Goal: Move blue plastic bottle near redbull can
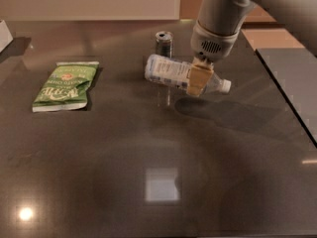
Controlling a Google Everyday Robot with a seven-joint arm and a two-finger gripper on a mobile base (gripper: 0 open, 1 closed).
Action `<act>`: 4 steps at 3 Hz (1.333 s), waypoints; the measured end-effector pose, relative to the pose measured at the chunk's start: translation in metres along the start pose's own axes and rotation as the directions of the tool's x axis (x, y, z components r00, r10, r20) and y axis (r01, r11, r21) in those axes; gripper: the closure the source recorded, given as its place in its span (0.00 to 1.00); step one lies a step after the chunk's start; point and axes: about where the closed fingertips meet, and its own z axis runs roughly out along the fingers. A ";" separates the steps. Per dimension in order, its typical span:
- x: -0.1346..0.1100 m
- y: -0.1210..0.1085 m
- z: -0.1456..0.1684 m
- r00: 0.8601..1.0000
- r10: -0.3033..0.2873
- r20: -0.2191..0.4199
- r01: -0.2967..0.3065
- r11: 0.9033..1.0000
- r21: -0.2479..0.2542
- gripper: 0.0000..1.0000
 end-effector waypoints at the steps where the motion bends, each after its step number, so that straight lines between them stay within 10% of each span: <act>1: -0.005 -0.024 0.016 0.996 -0.094 -0.004 0.094 0.996 0.010 1.00; 3: -0.011 -0.050 0.044 0.980 -0.191 -0.053 0.192 0.981 0.020 1.00; 4: -0.007 -0.065 0.054 0.976 -0.200 -0.084 0.203 0.979 0.018 0.83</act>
Offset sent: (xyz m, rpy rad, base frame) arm 0.0638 -0.0003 -0.0406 -0.1118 -0.0248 0.2213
